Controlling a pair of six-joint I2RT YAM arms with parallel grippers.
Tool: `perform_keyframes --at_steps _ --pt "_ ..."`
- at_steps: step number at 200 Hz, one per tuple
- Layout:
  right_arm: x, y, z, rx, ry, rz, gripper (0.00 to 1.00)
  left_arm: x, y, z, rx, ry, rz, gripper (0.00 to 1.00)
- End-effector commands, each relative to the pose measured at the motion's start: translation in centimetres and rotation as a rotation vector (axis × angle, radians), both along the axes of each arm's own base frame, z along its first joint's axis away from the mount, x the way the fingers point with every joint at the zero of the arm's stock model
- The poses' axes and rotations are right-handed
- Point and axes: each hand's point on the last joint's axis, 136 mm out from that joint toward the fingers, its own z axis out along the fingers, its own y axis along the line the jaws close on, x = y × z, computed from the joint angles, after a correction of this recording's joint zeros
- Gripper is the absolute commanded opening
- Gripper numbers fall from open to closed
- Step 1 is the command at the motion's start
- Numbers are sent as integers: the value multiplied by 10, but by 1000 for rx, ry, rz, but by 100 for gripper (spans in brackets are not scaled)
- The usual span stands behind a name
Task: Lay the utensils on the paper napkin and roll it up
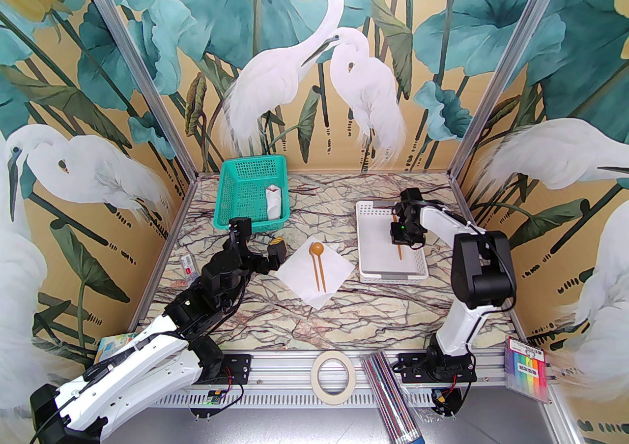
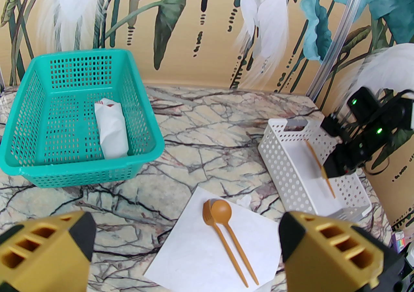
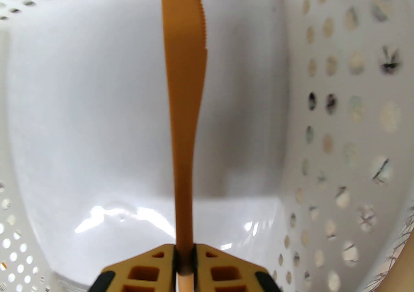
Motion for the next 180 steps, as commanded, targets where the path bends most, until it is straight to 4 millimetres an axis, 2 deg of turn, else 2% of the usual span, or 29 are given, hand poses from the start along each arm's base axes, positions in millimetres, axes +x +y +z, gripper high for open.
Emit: perform_keyframes --at_steps 1,19,59,87,117,152,180 --pt "-9 9 19 43 -26 -5 17 -1 -3 -11 -14 30 -14 99" --pt "-11 16 34 65 -56 -1 17 -2 -2 -17 -8 37 -17 100" --pt "-19 38 73 104 -124 24 17 -6 3 -15 -3 17 -14 100" --pt "-28 75 95 192 -163 64 17 -10 8 -23 -28 21 0 99" --pt "-39 121 109 253 -180 126 17 -17 15 -34 -80 39 18 99" --pt "-51 170 115 337 -186 171 17 -23 22 -47 -124 62 40 100" --pt "-61 206 109 356 -168 214 17 -26 23 -55 -145 78 45 99"
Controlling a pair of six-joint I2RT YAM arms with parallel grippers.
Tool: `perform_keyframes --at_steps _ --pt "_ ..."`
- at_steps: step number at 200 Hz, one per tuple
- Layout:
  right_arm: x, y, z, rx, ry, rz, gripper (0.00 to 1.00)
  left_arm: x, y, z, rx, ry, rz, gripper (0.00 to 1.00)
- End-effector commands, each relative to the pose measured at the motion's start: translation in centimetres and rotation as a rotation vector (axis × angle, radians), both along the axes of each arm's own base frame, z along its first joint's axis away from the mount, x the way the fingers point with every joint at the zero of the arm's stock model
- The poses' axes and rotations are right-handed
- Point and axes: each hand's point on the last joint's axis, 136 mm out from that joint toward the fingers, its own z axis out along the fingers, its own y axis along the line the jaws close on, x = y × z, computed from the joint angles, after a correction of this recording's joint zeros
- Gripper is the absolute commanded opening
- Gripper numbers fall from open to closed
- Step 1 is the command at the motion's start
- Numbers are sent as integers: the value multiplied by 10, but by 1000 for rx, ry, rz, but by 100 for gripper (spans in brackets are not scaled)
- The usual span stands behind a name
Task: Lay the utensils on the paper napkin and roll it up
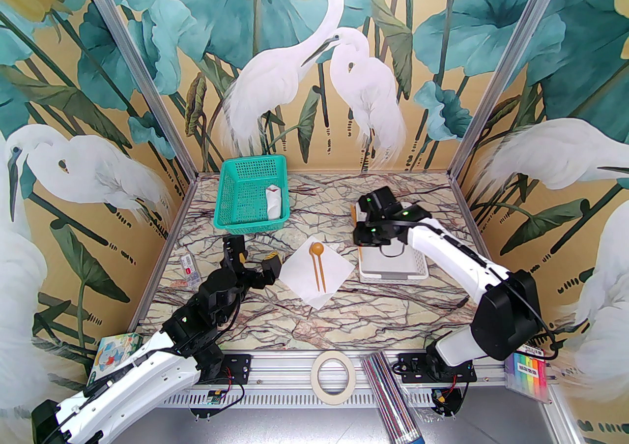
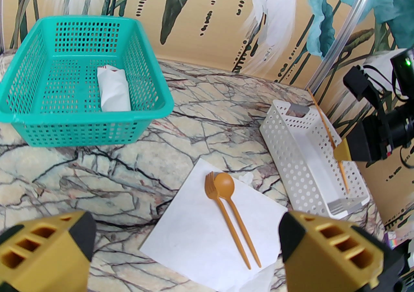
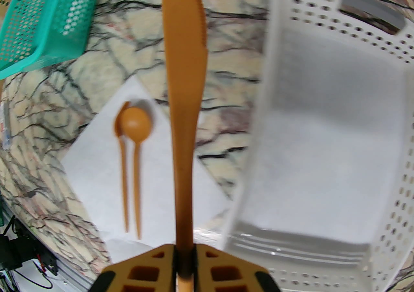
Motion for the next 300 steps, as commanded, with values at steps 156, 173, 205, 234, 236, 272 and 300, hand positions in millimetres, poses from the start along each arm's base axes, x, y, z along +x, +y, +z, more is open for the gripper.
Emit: perform_keyframes --at_steps 156,173,205,234,236,272,300 --pt "-28 117 -75 19 138 16 17 -10 15 -19 14 31 27 99" --pt "-30 122 -84 12 152 9 17 -11 16 -18 19 26 29 99" --pt "-31 131 -96 -7 167 20 17 -13 19 -18 23 21 33 99" --pt "-31 136 -105 -23 180 25 17 -14 20 -17 23 19 34 99" --pt "-31 136 -105 -23 181 26 17 -13 20 -18 24 20 35 99" --pt "-33 138 -114 -36 198 31 18 -13 21 -17 23 18 39 100" --pt "-36 140 -120 -40 212 32 17 -13 21 -17 28 16 40 99"
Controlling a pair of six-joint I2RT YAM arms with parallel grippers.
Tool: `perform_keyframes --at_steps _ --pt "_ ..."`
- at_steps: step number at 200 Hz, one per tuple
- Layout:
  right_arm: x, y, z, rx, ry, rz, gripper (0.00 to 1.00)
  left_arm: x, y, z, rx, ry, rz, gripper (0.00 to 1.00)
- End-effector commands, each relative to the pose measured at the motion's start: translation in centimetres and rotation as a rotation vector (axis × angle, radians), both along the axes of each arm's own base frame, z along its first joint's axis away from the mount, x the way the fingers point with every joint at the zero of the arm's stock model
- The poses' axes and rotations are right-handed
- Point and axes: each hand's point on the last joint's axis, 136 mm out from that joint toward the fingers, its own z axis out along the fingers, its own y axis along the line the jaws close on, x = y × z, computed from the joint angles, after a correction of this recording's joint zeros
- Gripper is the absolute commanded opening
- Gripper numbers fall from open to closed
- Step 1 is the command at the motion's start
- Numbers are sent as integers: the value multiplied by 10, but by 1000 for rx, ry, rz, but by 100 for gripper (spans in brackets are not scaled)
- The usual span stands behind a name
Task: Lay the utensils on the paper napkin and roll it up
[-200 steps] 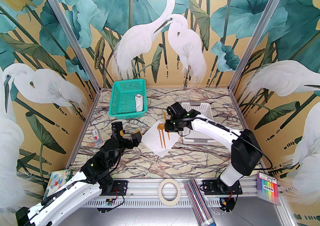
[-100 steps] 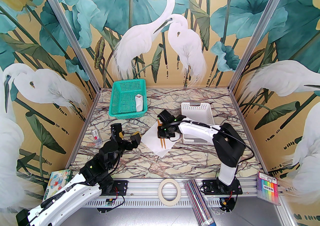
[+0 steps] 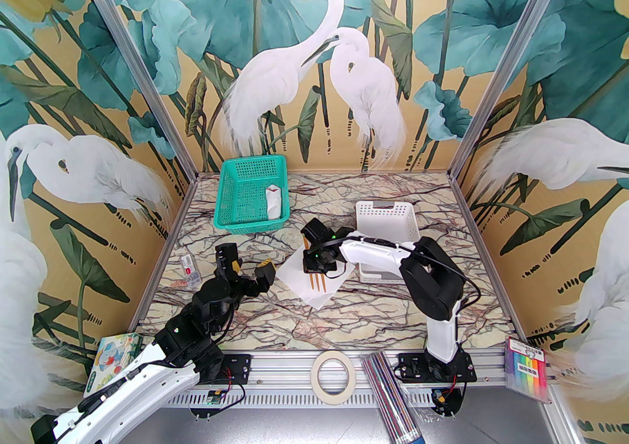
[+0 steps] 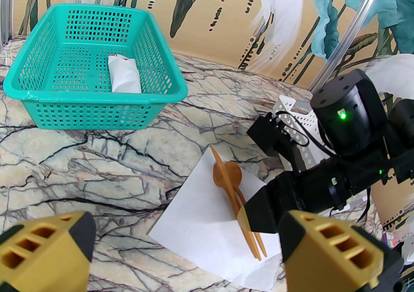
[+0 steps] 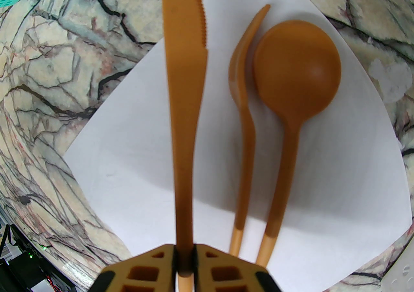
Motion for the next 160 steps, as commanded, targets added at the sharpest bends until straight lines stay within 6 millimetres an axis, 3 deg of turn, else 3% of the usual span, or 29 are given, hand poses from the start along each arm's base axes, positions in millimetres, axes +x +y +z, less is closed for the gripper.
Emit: perform_keyframes --at_steps 1,105,160 --pt "1 6 -4 -2 4 -15 17 0 6 -5 26 2 20 99" --pt "-5 -1 -22 -36 29 -29 21 0 6 -1 28 -4 20 99" --pt "-4 -3 -19 -38 17 -36 23 -2 6 3 41 -2 3 99"
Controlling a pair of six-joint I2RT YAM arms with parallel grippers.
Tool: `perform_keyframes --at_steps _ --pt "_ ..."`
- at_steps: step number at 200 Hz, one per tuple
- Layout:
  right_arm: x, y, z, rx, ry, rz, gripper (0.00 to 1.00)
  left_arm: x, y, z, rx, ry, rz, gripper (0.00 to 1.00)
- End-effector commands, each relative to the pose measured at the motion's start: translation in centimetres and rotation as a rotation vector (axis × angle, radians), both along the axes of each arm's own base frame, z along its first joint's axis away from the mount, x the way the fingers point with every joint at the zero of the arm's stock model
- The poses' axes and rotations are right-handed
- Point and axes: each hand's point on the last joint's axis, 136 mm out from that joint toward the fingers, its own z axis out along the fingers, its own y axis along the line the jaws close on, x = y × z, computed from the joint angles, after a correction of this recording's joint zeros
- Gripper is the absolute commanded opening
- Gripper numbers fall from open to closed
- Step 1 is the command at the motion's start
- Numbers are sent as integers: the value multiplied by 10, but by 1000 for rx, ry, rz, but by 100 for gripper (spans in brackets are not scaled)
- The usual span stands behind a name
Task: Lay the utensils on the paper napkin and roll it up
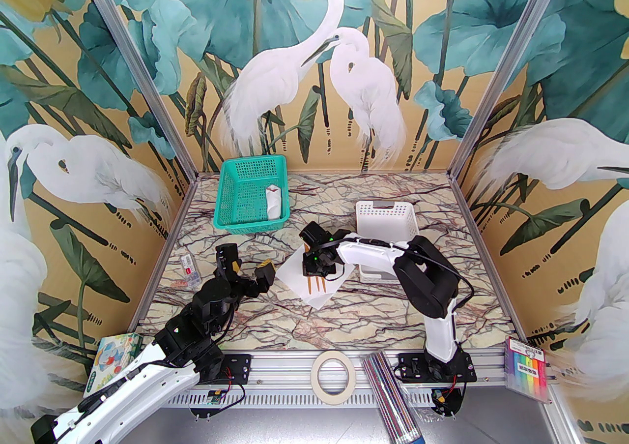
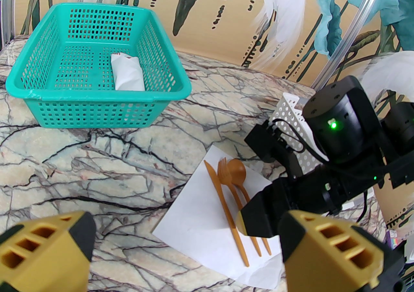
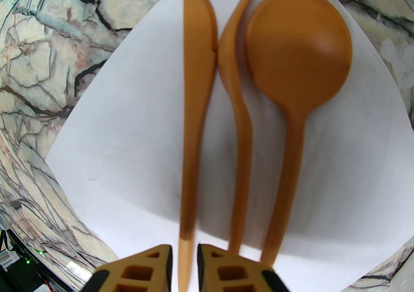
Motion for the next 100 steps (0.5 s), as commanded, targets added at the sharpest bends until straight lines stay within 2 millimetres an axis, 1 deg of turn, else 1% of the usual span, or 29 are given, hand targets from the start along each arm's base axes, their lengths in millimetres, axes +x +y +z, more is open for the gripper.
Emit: perform_keyframes --at_steps 1,18,42,66,80,90,100 --pt "0 -2 -5 -18 -12 -14 23 -2 4 6 24 -9 2 99" --pt "2 -3 3 -16 -33 -12 25 -3 4 8 27 -10 -4 100" --pt "7 -3 20 -2 -79 1 30 -4 2 14 25 -20 -19 100" --pt "13 -3 47 19 -163 39 35 -4 0 22 31 -38 -37 99" --pt "17 -9 60 8 -216 60 39 -5 -4 28 39 -52 -64 99" --pt "21 -13 74 6 -260 67 43 -6 -9 34 53 -67 -98 99" --pt "25 -18 82 5 -289 77 47 -7 -13 40 65 -83 -128 99"
